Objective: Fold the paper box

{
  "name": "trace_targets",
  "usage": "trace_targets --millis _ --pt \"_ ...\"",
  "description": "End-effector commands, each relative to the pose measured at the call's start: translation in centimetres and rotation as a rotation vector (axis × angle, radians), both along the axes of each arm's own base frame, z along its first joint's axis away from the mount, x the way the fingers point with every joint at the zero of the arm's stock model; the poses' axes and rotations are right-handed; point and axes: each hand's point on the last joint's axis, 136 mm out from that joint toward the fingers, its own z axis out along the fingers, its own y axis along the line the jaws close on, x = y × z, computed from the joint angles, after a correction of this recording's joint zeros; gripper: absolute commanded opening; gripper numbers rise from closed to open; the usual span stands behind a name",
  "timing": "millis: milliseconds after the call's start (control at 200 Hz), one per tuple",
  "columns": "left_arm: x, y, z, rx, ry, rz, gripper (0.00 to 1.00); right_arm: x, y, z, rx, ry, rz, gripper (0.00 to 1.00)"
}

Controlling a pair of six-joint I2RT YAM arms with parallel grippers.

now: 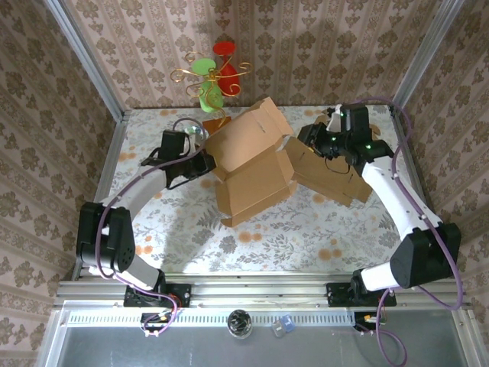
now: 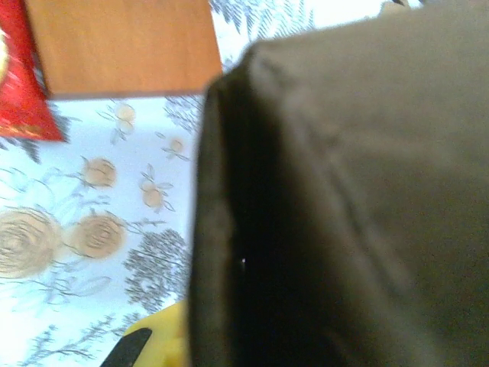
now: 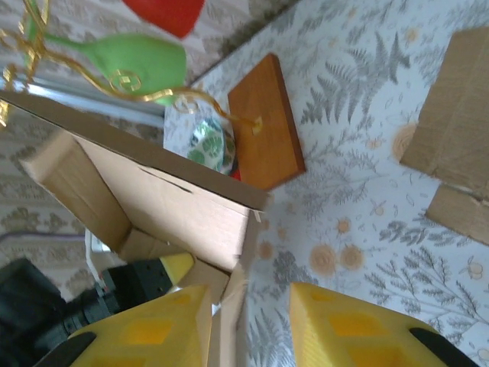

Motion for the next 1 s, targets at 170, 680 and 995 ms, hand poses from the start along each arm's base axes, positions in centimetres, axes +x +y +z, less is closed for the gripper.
trace_targets --millis 170,680,995 --pt "-0.5 -2.4 1.4 -0.174 0.060 -0.077 0.00 0.0 0.9 -1.4 0.081 0.059 0.006 0.29" --pt "-0.7 -3.2 1.0 -0.195 0.082 -0.088 0.00 1.6 3.1 -0.2 0.280 0.008 0.018 0.39" --pt "-0.3 -4.0 1.4 -0.213 0.073 -0.096 0.00 1.7 4.7 -1.1 0.286 0.031 0.047 0.43"
